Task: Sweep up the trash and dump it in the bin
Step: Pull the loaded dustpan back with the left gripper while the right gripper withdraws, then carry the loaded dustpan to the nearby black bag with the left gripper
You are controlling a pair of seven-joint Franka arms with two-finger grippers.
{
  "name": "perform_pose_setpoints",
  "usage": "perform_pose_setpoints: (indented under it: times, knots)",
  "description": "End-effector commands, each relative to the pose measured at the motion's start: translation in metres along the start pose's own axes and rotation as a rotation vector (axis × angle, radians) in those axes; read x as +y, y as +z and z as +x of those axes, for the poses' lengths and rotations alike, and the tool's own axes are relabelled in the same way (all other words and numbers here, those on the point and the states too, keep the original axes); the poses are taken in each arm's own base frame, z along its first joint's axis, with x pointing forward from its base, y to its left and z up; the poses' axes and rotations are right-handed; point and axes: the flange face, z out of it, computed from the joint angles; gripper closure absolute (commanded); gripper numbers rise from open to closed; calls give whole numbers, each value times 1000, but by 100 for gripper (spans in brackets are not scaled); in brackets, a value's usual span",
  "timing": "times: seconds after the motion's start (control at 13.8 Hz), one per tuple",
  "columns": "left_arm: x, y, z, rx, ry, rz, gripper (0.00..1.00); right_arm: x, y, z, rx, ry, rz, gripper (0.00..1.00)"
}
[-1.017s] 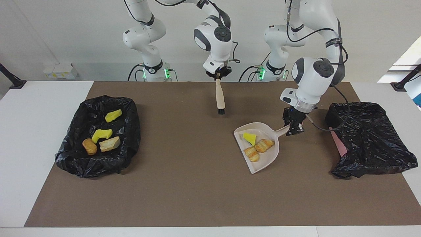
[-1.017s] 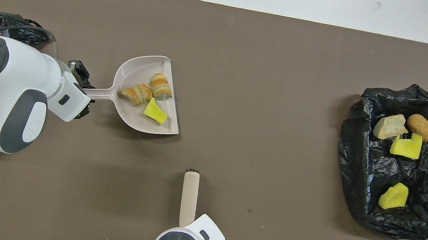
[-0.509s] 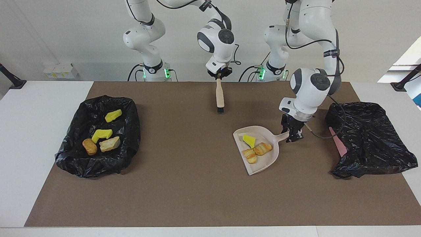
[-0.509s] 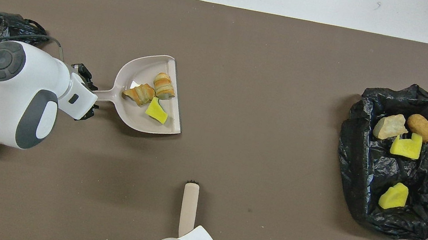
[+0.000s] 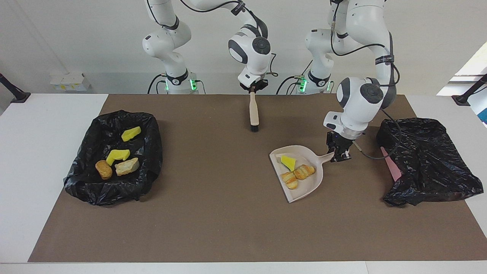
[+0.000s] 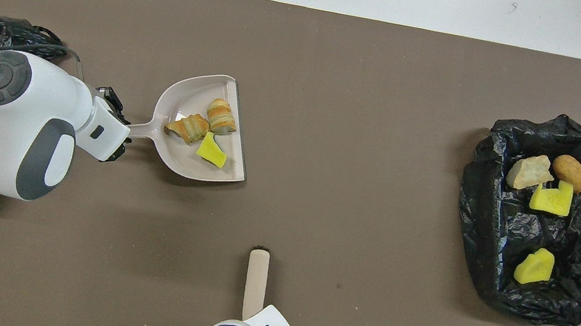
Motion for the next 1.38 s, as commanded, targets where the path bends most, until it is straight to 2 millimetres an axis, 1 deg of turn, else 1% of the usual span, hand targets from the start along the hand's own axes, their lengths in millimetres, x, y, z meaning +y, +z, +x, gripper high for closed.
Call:
perform_pose_setpoints:
  times: [0.0, 0.07, 0.15, 0.22, 0.29, 0.36, 0.44, 0.51, 0.58, 0.65, 0.8, 0.87, 0.94, 1.02, 1.09, 1.16, 1.24, 1.31]
  knots:
    - [-10, -17, -9, -6, 19, 12, 100, 2, 1, 2, -9, -35, 30, 74]
    - [-16, -25, -18, -8, 14, 9, 100, 2, 2, 2, -12, -37, 27, 66]
    - [-23, -33, -29, -8, 9, 0, 100, 1, 2, 3, -13, -36, 28, 62]
    - [-31, -43, -33, -5, 24, -5, 100, -1, -1, 4, -12, -33, 32, 58]
    - [-37, -55, -35, -4, 25, -13, 100, -4, -2, 6, -10, -35, 31, 51]
    - [-45, -68, -44, -5, 7, -18, 100, -6, -5, 8, 1, -41, 30, 47]
    - [-50, -79, -51, -5, -4, -19, 100, -7, -11, 9, 14, -43, 39, 38]
    - [-56, -90, -61, -6, -21, -21, 100, -9, -26, 15, 36, -39, 60, 35]
    - [-62, -102, -70, -5, -33, -19, 100, -8, -41, 21, 55, -32, 82, 29]
    - [-68, -113, -83, -5, -21, -18, 100, -1, -59, 34, 77, -6, 110, 23]
    - [-79, -133, -123, -7, 21, -18, 100, 21, -98, 56, 128, 47, 166, 4]
    - [-84, -142, -146, -9, 41, -19, 100, 35, -117, 68, 172, 54, 170, 0]
    - [-88, -151, -168, -8, 67, -10, 100, 46, -131, 79, 216, 38, 155, 0]
    - [-91, -158, -196, -11, 82, -10, 100, 61, -152, 91, 246, 51, 164, 0]
    - [-95, -160, -223, -13, 98, -19, 100, 78, -175, 106, 264, 75, 182, 0]
    - [-97, -167, -249, -14, 125, -14, 100, 98, -201, 121, 279, 81, 196, 0]
    - [-97, -173, -273, -19, 146, -7, 100, 115, -222, 130, 291, 64, 200, 0]
    - [-94, -176, -302, -23, 146, -2, 100, 134, -240, 139, 311, 43, 205, 0]
